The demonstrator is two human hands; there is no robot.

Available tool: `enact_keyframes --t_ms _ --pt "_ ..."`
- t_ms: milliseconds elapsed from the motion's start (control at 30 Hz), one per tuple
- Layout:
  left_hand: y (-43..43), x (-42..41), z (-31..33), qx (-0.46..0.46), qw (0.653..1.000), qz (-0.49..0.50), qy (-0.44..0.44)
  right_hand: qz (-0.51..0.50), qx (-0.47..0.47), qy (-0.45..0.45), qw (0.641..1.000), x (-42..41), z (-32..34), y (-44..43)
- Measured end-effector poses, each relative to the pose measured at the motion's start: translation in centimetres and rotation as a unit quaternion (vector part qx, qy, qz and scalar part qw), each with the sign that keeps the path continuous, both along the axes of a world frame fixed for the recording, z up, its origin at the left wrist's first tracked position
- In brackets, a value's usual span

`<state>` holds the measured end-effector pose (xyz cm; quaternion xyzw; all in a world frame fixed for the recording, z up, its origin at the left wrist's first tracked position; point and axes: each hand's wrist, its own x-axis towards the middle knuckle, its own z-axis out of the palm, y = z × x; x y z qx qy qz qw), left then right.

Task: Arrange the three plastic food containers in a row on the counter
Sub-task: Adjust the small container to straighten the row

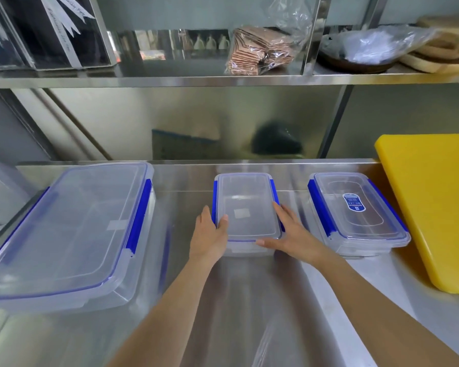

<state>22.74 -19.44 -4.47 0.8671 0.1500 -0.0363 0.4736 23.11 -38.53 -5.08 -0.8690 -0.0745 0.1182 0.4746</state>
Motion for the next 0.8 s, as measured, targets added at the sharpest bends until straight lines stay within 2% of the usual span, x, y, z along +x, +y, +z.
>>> enact_keyframes --t_ms 100,200,267,333,400,467,567,667,800 --pt "2.6 -0.1 2.1 0.049 0.998 0.024 -0.028 -0.049 -0.034 -0.057 0.997 0.0 1.5 1.4" --pt "6.9 -0.9 4.8 0.108 0.982 0.067 -0.136 -0.060 -0.094 -0.100 0.989 0.0 3.0 4.7" --pt "10.9 -1.5 6.4 0.142 0.964 0.100 -0.199 -0.038 -0.073 -0.113 0.990 -0.4 3.6 8.3" --pt "15.2 -1.9 7.4 0.188 0.949 0.143 -0.211 -0.008 -0.034 -0.092 0.995 -1.2 3.8 12.2" --pt "19.5 -2.6 7.2 0.248 0.939 0.187 -0.149 0.015 0.019 -0.027 0.999 -1.9 3.9 15.8" --pt "23.1 -3.5 6.3 0.283 0.934 0.210 -0.047 0.020 0.071 0.050 0.996 -2.7 3.6 18.8" --pt "30.3 -6.7 4.3 0.225 0.934 0.257 0.105 0.014 0.102 0.121 0.987 -4.8 3.8 25.6" --pt "30.9 -6.9 2.8 0.167 0.951 0.231 0.120 -0.015 0.104 0.101 0.989 -5.3 3.8 27.1" --pt "29.7 -7.7 3.0 0.196 0.956 0.205 0.076 -0.021 0.086 0.070 0.994 -5.9 3.8 27.1"
